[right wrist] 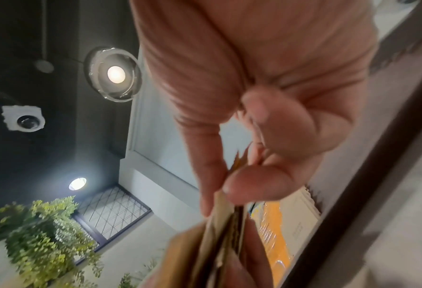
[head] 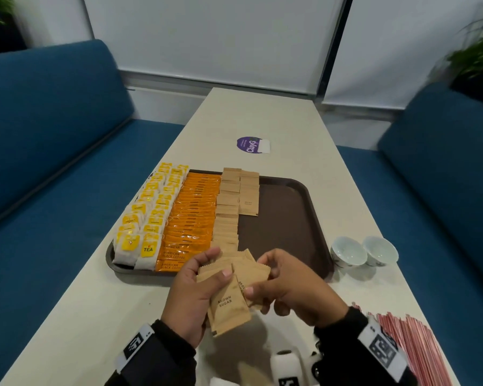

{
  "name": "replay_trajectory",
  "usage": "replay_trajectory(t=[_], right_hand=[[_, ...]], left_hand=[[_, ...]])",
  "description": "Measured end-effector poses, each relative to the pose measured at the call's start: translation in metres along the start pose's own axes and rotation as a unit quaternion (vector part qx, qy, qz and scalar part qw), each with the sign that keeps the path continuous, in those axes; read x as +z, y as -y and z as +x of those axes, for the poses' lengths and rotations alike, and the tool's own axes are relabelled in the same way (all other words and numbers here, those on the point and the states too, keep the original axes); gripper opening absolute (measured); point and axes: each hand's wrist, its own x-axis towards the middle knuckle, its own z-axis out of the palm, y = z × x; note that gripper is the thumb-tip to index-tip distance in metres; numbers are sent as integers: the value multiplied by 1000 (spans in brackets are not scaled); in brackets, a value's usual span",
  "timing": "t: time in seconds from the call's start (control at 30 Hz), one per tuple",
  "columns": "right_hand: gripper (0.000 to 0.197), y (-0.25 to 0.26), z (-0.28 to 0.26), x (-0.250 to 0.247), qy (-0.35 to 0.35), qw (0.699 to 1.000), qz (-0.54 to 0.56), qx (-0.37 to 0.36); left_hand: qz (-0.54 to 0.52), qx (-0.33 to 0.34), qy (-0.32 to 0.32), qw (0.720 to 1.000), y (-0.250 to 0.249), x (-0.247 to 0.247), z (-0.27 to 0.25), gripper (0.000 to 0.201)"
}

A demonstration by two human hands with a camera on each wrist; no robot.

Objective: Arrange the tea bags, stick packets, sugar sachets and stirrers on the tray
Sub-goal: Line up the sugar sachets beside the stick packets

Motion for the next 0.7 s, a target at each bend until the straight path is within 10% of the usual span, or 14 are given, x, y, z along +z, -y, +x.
replay_trajectory(t=[0.7], right_hand=[[4, 43, 52, -45, -171, 980, -74, -66]], left_hand=[[-30, -28, -48, 998, -14, -25, 10, 44]])
